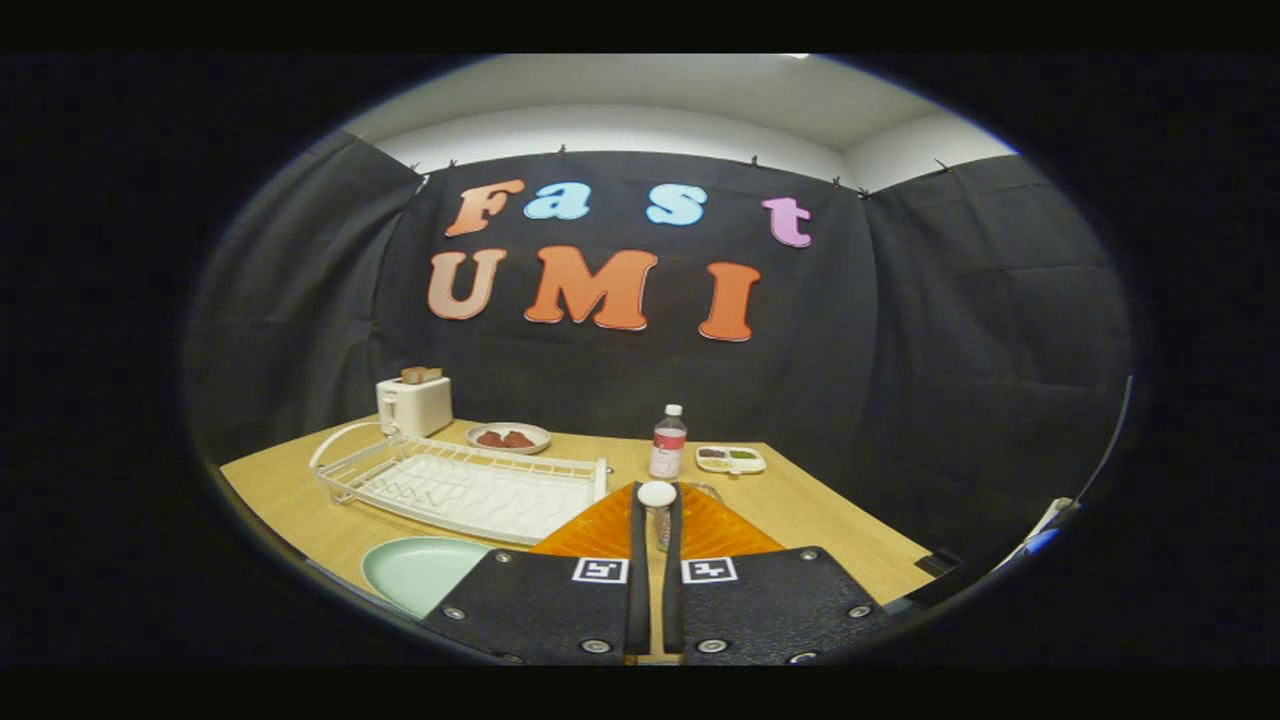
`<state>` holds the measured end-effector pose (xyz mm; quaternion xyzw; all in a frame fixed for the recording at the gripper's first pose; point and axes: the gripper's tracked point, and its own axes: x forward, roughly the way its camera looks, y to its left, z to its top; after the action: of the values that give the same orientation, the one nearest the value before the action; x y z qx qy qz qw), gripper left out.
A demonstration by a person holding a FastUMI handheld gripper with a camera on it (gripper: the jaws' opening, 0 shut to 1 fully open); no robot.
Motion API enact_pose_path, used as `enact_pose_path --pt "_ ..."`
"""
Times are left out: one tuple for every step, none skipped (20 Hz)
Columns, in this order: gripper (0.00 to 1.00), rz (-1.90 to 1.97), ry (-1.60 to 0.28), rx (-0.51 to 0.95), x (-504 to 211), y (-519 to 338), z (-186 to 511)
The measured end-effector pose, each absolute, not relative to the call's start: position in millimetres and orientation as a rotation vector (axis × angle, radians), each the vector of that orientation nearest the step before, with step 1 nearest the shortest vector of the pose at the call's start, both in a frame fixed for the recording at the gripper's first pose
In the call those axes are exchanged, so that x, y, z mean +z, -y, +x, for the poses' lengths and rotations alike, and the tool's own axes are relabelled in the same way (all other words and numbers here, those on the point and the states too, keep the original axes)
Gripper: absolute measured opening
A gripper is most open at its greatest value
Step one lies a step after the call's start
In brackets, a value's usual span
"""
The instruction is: Take the plate from the dish rack, then take the spoon from the basket and place it into the plate.
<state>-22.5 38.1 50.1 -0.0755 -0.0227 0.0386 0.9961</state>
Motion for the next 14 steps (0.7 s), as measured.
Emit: enact_pose_path --pt "0.05 -0.141 0.048 0.103 49.4 -48.4 -30.8" --pt "0.05 -0.134 0.043 0.131 44.9 -58.2 -38.8" --pt "0.05 -0.13 0.036 0.161 40.4 -68.9 -46.4" --pt "0.05 -0.126 0.032 0.187 36.5 -79.6 -52.9" --pt "0.05 -0.124 0.027 0.212 33.8 -88.6 -59.1" --pt "0.05 -0.121 0.021 0.233 28.6 -98.4 -63.7" --pt "0.05 -0.113 0.014 0.26 23.0 -107.6 -68.3" --pt "0.05 -0.105 0.001 0.288 15.8 -119.3 -71.4" --pt "0.05 -0.1 -0.013 0.316 6.6 -130.5 -71.9" --pt "0.05 -0.097 -0.024 0.339 -0.7 -140.3 -72.3" --pt "0.05 -0.098 -0.036 0.358 -8.5 -149.3 -70.6" --pt "0.05 -0.102 -0.046 0.374 -17.2 -156.2 -69.9" --pt "0.05 -0.108 -0.055 0.387 -26.0 -163.1 -67.5" --pt "0.05 -0.114 -0.066 0.4 -33.5 -170.0 -63.1"
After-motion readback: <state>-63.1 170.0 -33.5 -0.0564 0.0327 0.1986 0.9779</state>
